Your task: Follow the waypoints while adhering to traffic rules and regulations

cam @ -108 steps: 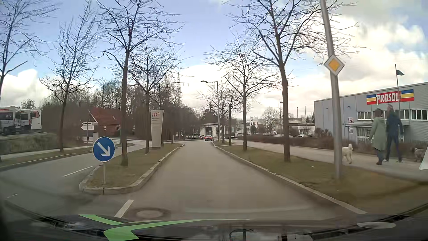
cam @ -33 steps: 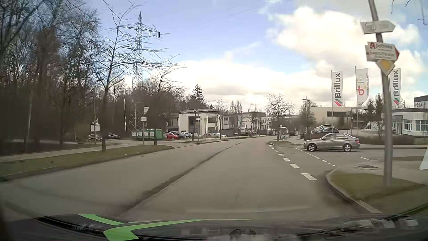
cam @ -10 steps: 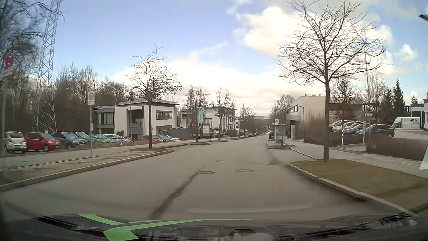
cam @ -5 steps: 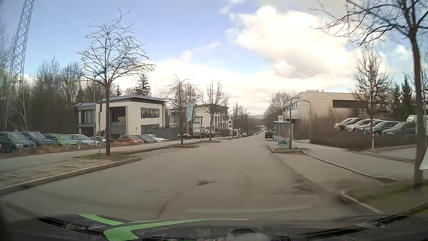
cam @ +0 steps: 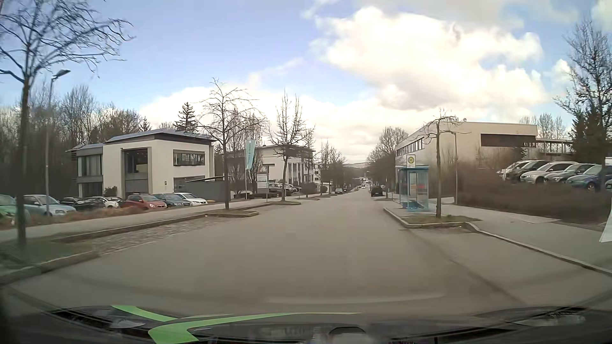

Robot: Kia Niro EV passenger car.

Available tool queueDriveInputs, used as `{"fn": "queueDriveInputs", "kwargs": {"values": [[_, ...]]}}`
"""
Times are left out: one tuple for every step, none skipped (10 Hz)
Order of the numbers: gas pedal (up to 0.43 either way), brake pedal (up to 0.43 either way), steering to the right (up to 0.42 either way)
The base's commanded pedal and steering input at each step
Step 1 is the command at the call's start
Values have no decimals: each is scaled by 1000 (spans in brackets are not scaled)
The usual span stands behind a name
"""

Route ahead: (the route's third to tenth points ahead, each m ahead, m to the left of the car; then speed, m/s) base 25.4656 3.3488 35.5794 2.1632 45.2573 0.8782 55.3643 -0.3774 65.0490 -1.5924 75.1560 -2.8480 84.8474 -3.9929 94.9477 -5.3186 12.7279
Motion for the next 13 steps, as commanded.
{"fn": "queueDriveInputs", "kwargs": {"values": [[39,0,26],[39,0,26],[39,0,26],[39,0,26],[39,0,26],[39,0,26],[39,0,26],[39,0,26],[39,0,26],[47,0,25],[47,0,24],[47,0,23],[47,0,21]]}}
